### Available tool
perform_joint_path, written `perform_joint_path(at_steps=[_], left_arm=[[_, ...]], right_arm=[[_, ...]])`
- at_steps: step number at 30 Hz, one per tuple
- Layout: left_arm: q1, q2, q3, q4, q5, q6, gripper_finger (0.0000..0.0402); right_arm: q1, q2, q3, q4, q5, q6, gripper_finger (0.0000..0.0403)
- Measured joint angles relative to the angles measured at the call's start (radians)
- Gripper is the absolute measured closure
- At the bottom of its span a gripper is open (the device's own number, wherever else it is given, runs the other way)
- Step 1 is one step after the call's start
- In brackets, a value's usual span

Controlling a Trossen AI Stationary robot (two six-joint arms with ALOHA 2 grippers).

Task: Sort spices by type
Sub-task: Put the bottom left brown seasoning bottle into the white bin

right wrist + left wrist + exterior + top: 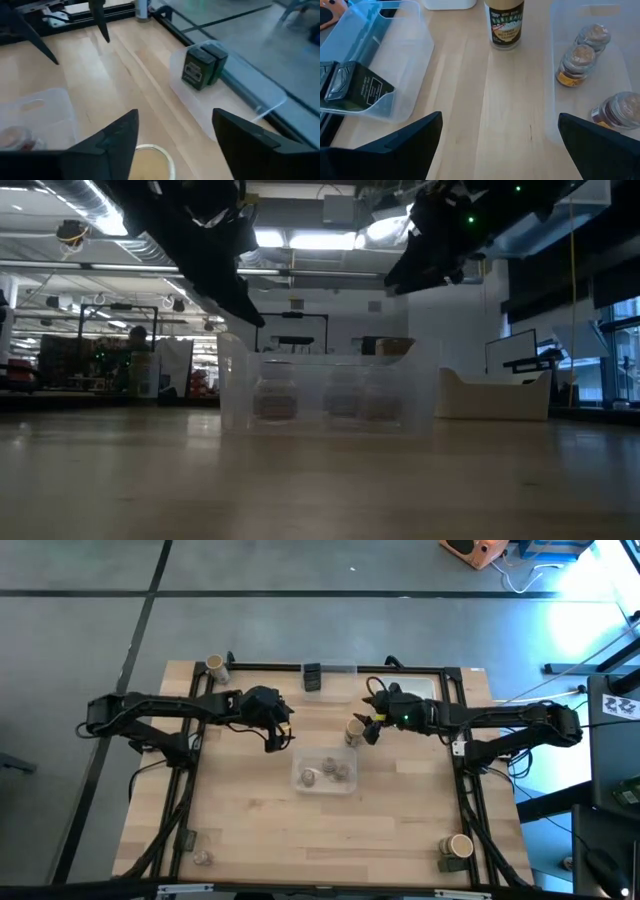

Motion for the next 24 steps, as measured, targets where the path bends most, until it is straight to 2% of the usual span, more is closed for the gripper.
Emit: perform_joint_path(at_steps=[6, 10, 24], left_arm=[[0.000, 0.000, 0.000, 0.000, 0.000, 0.008, 0.0023], [0.000, 0.000, 0.000, 0.007, 0.000, 0.016, 0.0023], [0.000, 0.000, 0.000, 0.018, 0.000, 0.015, 0.0023]], right_arm=[[-0.022, 0.043, 0.012, -0.003, -0.062, 0.070, 0.0053], [-0.022, 0.086, 0.034, -0.026, -0.155, 0.043, 0.0009], [-0.022, 0.225, 0.033, -0.053, -0.153, 0.042, 0.0044]])
